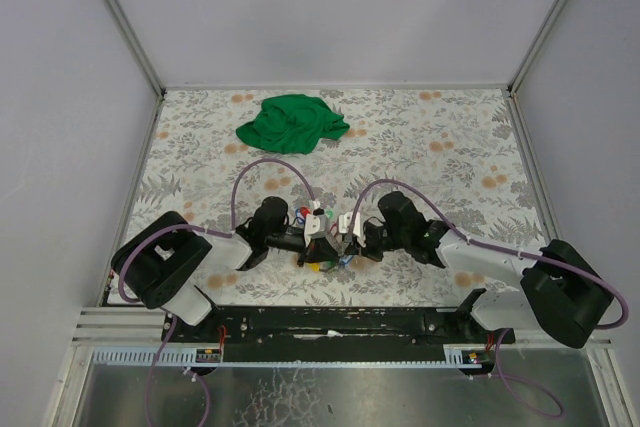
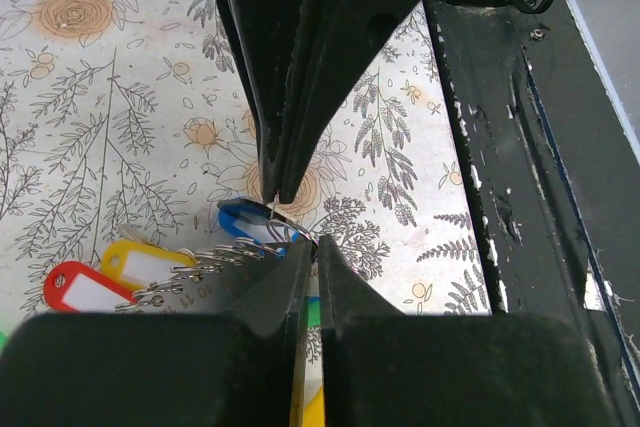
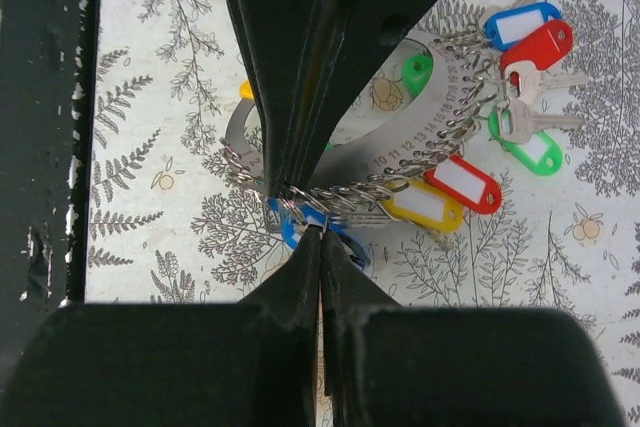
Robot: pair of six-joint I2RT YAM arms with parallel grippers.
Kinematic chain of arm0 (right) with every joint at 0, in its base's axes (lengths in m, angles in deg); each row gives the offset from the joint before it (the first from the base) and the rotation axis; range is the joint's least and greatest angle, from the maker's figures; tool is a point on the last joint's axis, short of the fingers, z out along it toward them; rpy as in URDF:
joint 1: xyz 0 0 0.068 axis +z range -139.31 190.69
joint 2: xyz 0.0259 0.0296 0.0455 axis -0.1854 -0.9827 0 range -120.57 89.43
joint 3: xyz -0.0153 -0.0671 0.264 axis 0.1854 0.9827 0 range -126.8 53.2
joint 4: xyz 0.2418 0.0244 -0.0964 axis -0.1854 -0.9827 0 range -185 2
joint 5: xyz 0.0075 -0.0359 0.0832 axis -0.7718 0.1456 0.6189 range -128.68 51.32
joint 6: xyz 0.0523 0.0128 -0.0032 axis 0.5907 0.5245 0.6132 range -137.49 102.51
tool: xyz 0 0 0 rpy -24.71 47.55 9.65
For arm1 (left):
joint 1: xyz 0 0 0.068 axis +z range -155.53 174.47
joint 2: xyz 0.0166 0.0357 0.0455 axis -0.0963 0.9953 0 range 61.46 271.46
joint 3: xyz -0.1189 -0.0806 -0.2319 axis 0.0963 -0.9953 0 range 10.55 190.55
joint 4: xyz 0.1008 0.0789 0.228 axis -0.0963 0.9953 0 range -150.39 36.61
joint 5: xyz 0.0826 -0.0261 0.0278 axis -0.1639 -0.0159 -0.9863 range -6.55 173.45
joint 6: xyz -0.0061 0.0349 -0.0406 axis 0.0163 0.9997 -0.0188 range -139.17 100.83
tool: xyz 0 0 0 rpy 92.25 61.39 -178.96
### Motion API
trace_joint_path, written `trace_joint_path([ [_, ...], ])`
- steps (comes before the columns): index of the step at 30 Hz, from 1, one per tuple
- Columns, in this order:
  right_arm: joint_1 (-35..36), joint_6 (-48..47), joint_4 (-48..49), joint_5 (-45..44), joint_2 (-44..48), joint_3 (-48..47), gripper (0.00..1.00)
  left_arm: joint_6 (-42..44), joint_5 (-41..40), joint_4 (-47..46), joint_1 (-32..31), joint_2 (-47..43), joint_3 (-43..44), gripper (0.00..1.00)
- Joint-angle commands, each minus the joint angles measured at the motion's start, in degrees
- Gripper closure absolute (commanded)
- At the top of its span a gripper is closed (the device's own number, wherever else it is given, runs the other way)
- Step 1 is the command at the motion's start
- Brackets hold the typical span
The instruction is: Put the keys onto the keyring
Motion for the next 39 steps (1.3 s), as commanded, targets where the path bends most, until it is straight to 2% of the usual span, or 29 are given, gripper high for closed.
trace_joint_path([
  [1, -1.4, -2.9, 0.8, 10.7, -0.1, -5.1, 1.00, 2.3, 0.7, 0.0, -0.6, 0.3, 2.3, 1.00],
  [10, -2.1, -8.3, -9.4, 15.7, -4.8, -11.5, 1.00, 3.7, -0.5, 1.9, -0.6, -0.5, 2.4, 1.00],
  [17, -2.1, 1.8, -9.1, -1.0, -0.5, -9.7, 1.00, 3.5, -6.0, 1.3, -0.6, -1.4, 1.6, 1.00],
  [22, -2.1, 8.1, -12.3, -5.0, 5.4, -7.9, 1.00, 4.4, -8.3, 0.3, -0.6, -3.1, 0.3, 1.00],
  [28, -2.1, 1.0, -12.9, -1.2, 8.7, -4.2, 1.00, 11.3, -5.9, 5.4, -1.0, -5.3, 0.6, 1.00],
  [33, -2.1, -1.9, -14.1, -1.4, 6.5, -5.2, 1.00, 18.4, -10.1, 10.5, -2.1, -7.5, 1.0, 1.00],
  [39, -0.9, -3.3, -8.8, -0.3, 5.2, -3.7, 1.00, 23.0, -12.3, 11.9, -3.1, -8.7, 1.0, 1.00],
])
